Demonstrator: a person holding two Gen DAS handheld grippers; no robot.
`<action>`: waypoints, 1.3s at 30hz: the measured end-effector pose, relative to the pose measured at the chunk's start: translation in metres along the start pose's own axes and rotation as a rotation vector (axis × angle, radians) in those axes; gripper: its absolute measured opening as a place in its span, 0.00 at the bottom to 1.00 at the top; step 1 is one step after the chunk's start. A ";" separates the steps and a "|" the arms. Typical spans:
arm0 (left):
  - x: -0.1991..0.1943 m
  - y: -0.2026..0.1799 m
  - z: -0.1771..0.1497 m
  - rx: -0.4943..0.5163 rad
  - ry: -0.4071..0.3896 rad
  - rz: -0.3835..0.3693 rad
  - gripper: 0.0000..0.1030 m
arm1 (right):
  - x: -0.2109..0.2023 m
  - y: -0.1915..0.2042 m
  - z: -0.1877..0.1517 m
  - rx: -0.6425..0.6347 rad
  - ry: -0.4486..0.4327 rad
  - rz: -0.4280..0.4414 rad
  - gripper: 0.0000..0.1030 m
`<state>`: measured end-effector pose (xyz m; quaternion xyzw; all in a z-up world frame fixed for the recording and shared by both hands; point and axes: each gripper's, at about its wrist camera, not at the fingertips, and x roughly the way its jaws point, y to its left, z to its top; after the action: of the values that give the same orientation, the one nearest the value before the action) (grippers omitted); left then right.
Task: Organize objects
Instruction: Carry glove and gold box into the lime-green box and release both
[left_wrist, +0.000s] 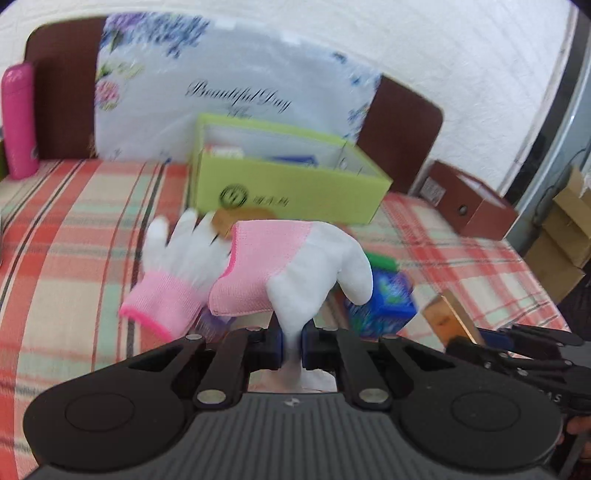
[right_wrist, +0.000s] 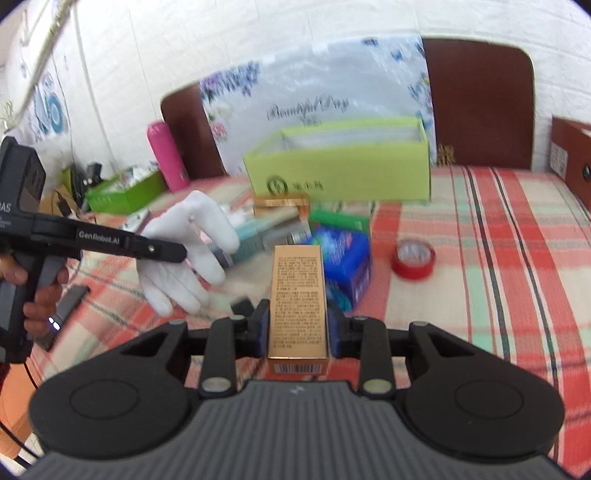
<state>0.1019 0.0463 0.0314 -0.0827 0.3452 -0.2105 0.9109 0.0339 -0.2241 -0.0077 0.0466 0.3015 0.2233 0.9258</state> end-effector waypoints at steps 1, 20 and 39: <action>0.000 -0.003 0.008 0.003 -0.012 -0.012 0.08 | 0.002 -0.001 0.009 -0.009 -0.017 -0.002 0.29; 0.103 -0.026 0.179 0.006 -0.176 -0.011 0.08 | 0.119 -0.073 0.158 -0.064 -0.155 -0.153 0.29; 0.181 0.029 0.163 -0.007 -0.158 0.257 0.88 | 0.195 -0.092 0.146 -0.177 -0.189 -0.241 1.00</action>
<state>0.3410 -0.0068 0.0368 -0.0573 0.2808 -0.0840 0.9544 0.2944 -0.2135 -0.0137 -0.0506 0.1958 0.1312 0.9705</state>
